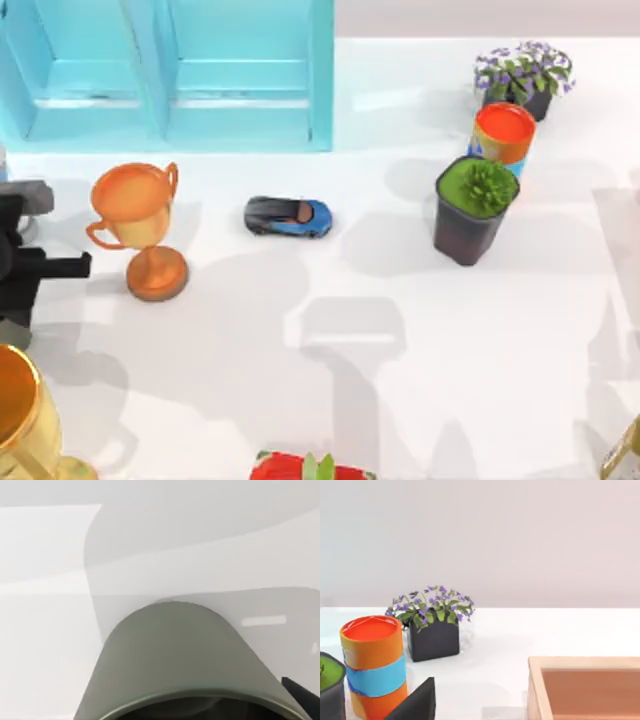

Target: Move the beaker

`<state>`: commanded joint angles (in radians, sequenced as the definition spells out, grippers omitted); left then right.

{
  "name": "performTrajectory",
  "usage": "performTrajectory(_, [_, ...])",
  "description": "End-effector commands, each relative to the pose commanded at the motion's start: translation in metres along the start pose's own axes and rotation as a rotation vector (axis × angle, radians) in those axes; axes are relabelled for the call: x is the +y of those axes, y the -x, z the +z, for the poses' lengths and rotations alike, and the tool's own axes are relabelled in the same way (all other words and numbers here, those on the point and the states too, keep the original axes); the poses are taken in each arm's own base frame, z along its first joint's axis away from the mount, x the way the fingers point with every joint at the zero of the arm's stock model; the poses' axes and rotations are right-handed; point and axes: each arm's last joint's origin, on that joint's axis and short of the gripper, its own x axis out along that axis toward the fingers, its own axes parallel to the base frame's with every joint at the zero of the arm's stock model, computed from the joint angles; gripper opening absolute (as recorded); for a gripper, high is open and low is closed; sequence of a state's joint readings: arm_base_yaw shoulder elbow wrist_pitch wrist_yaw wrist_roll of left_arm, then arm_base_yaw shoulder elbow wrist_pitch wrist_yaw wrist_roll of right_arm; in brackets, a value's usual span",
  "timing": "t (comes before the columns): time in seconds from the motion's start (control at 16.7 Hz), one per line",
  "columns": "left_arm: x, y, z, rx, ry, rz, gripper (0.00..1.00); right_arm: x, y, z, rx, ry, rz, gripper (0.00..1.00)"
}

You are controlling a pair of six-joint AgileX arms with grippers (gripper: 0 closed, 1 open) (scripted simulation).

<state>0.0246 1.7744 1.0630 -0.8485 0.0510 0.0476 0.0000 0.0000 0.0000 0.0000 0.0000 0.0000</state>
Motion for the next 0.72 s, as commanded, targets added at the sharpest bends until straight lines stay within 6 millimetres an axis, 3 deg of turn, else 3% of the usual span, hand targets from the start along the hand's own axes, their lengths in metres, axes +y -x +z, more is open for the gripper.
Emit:
performTrajectory(0.18, [0.0, 0.0, 0.0, 0.0, 0.0, 0.0, 0.0, 0.0, 0.0, 0.0, 0.0, 0.0, 0.0, 1.0])
performTrajectory(0.72, [0.0, 0.0, 0.0, 0.0, 0.0, 0.0, 0.68, 0.0, 0.0, 0.0, 0.0, 0.0, 0.0, 1.0])
